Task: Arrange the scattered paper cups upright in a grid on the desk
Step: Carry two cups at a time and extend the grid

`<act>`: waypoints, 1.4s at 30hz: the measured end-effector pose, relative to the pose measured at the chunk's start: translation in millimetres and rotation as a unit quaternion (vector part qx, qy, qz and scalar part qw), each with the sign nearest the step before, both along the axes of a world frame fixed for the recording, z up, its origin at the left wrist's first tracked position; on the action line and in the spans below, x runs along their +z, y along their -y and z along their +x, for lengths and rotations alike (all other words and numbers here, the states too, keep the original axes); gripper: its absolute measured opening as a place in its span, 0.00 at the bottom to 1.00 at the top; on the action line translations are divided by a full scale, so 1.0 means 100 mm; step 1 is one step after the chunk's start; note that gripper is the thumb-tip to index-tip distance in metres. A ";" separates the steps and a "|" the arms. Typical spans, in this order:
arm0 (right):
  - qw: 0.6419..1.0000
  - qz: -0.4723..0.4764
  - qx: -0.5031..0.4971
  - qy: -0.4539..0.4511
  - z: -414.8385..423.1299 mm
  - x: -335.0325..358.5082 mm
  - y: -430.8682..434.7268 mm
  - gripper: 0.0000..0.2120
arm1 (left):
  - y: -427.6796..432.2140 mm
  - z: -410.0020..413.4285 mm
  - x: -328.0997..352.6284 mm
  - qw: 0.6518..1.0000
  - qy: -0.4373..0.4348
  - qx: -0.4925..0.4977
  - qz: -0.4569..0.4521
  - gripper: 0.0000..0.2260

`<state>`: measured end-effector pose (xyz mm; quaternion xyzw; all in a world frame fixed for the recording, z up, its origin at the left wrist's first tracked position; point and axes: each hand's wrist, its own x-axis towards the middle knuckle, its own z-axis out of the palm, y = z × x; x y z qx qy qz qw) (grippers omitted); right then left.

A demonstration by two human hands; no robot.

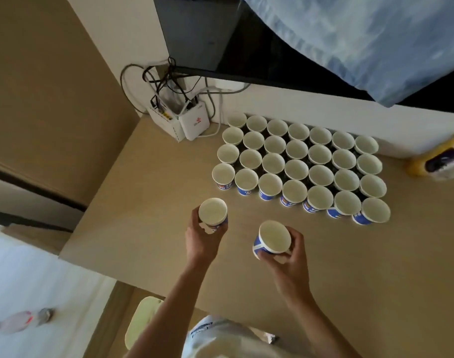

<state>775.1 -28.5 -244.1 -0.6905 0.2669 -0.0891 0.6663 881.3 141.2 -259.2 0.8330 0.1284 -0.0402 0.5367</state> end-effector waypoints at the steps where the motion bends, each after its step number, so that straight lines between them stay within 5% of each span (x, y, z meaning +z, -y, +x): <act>1: 1.000 -0.005 -0.007 -0.006 0.04 -0.02 -0.06 0.31 | -0.03 0.10 -0.08 1.000 -0.002 -0.009 0.002 0.26; 16: 0.995 -0.021 -0.084 -0.051 0.26 -0.17 -0.38 0.31 | -0.14 0.69 -0.81 0.994 0.024 -0.104 -0.001 0.30; 42: 0.992 -0.004 -0.113 -0.056 0.37 -0.31 -0.53 0.32 | -0.11 0.89 -0.81 0.988 0.017 -0.156 0.012 0.35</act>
